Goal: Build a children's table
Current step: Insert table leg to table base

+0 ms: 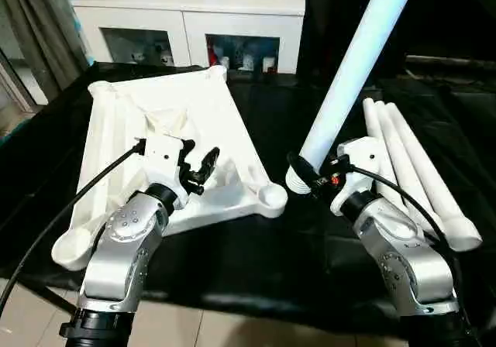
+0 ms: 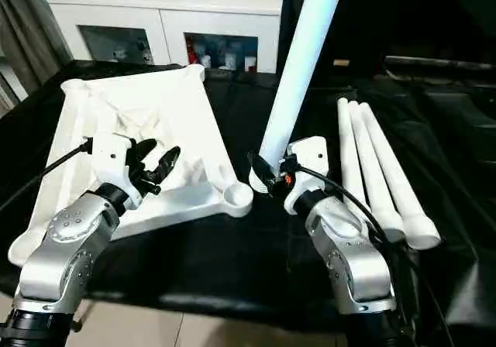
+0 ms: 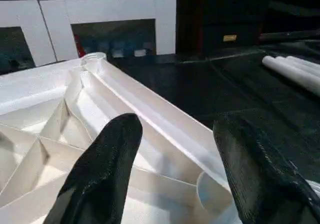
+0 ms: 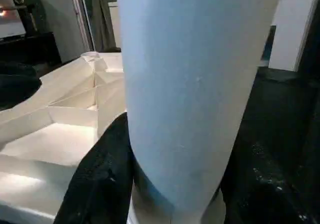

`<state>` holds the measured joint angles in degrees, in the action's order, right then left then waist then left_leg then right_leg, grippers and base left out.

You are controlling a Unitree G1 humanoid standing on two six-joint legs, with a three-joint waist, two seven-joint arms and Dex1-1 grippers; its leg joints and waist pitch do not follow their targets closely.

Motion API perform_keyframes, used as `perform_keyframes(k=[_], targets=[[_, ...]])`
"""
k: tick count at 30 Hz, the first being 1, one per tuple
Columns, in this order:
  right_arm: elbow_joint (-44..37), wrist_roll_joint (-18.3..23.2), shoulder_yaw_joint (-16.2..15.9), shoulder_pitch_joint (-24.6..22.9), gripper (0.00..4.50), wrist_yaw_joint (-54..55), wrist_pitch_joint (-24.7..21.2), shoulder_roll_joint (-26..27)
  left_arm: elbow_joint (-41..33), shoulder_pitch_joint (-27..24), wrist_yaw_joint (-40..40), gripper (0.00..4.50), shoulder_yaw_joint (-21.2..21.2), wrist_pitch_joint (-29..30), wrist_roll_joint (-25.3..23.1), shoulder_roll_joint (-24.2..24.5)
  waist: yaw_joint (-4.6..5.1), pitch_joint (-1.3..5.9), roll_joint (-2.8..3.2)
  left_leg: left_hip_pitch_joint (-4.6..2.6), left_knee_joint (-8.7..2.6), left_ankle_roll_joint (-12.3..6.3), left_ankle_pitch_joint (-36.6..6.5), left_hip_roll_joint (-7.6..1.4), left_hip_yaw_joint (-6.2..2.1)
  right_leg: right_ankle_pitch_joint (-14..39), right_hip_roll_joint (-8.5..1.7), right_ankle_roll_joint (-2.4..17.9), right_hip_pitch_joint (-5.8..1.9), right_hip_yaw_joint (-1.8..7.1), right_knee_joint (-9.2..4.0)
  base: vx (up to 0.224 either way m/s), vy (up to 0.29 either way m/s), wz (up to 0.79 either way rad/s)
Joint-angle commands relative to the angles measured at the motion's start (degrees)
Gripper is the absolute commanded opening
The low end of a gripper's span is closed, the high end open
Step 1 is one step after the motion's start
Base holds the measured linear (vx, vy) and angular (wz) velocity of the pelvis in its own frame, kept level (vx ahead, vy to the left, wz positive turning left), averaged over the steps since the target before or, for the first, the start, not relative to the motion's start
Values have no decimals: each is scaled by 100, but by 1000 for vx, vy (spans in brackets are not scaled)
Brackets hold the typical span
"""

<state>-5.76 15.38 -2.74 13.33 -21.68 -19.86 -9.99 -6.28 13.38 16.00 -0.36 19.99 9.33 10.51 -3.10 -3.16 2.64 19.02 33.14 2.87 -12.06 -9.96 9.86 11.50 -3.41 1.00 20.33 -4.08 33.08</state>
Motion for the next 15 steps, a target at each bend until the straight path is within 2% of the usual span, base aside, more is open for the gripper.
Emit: perform_keyframes(k=[1,4,6,7,8,9,10,11,12,13,14,15], targets=[[-9,-4,25,-25,190,11,68,-4,-29,31,-36,280,32,95,15,4,-27,438,-3,4,-343,-697,-871,-159,-42,1107,-340,1320,-432,229,-310,62,-1,2],[-9,3,35,-20,190,13,66,3,-49,20,-46,280,26,126,20,0,-31,451,13,-48,-333,-780,-694,-170,-47,795,-315,1433,-448,208,-257,64,3,1],[-35,39,5,-23,190,-35,-38,-5,-45,17,-42,280,26,127,22,-3,-35,478,14,-37,-308,-875,-460,-157,-55,471,-309,1483,-482,204,-207,60,5,1],[-43,68,0,-32,190,-49,-71,11,-44,16,-39,280,23,128,19,-2,-23,511,106,-344,-300,-652,-582,-257,50,491,-196,1506,-318,298,-194,123,6,-9],[-61,59,-17,-49,190,-48,-85,23,-36,23,-38,280,28,129,23,-6,-5,383,46,-643,-416,-20,-1224,-429,100,758,-52,1500,-97,317,-142,123,6,-9],[-62,34,-33,-46,190,-54,-65,13,-28,30,-37,280,30,130,23,-4,-5,345,21,-702,-443,156,-1412,-466,132,717,-44,1483,-38,315,-106,135,7,-36],[-64,11,-48,-45,190,-62,-43,2,-26,32,-37,280,31,132,21,-3,-19,286,-37,-770,-427,417,-1772,-371,280,677,-36,1568,3,410,-99,72,-1,-50],[-58,-26,-57,-38,190,-51,-13,-8,-25,30,-37,280,31,130,21,-4,-158,253,-257,-135,-241,159,-1609,48,245,645,-171,1575,-559,631,-192,72,-1,-50],[-49,-47,-60,-35,190,-41,10,-10,-26,26,-39,280,32,130,21,-7,-235,373,-80,-76,-181,11,-1289,34,185,599,-395,1624,-710,775,-242,110,1,-28],[-26,-55,-57,-22,190,-31,-1,-11,-26,23,-42,280,29,131,17,-9,-229,381,-150,207,68,-321,-698,57,-9,646,-544,1734,-925,906,-296,114,1,-7],[-18,-52,-55,-17,190,-32,-5,-10,-25,23,-44,280,29,132,16,-10,-271,470,-51,341,131,-496,-88,9,-143,205,-535,1769,-940,872,-239,114,1,-7],[-7,-15,-44,-7,190,-58,1,4,-28,21,-49,280,31,129,16,-15,-230,500,-28,423,92,-557,236,19,-178,-148,-374,1675,-925,761,-143,65,4,-6]])
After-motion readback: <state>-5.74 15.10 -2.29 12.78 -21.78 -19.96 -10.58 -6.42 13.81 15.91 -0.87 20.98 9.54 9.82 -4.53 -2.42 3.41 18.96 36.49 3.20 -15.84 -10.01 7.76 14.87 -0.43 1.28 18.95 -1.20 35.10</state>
